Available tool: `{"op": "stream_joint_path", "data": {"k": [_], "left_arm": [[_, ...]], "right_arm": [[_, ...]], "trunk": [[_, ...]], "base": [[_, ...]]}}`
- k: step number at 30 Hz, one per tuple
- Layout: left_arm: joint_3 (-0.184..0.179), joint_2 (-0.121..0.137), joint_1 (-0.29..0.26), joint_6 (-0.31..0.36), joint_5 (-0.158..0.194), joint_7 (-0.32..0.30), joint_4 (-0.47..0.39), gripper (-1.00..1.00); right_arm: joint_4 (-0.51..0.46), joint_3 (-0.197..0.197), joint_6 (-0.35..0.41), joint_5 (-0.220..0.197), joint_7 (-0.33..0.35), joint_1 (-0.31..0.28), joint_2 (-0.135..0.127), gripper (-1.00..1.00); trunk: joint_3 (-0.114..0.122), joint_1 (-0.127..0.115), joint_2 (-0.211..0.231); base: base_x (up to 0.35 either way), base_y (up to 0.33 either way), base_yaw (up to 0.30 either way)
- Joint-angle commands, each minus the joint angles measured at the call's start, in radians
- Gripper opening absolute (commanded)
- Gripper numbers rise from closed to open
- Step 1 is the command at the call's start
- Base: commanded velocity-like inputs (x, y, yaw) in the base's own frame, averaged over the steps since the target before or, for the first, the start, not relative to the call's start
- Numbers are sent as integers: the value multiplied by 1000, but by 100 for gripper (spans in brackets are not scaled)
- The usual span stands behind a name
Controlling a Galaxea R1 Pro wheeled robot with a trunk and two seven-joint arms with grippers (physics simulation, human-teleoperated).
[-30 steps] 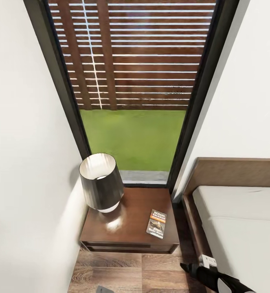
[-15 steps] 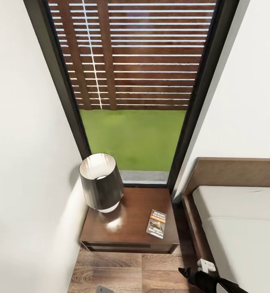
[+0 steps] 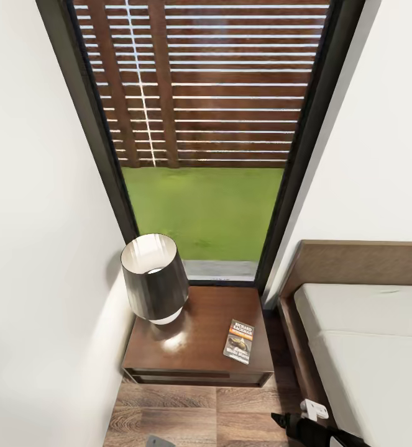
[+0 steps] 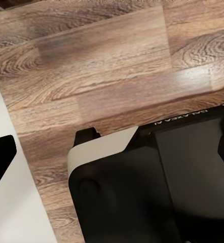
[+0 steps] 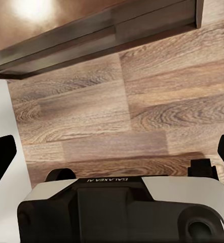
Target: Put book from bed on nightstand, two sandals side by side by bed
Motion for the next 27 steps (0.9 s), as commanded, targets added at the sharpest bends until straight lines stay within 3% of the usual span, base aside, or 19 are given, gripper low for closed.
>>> {"op": "stream_joint_path", "data": {"k": [1, 20, 27], "left_arm": [[-9, 0, 0, 5, 10, 6, -2, 100], [-5, 3, 0, 3, 15, 9, 0, 100], [-4, 14, 0, -3, 21, 5, 1, 100]], "right_arm": [[-1, -9, 6, 3, 4, 0, 0, 100], [36, -10, 6, 1, 4, 45, 2, 100], [42, -11, 6, 1, 5, 105, 2, 100]], "trunk": [[-2, 0, -2], [-2, 0, -2], [-2, 0, -2]], "base": [[0, 0, 0], [0, 0, 0], [0, 0, 0]]}}
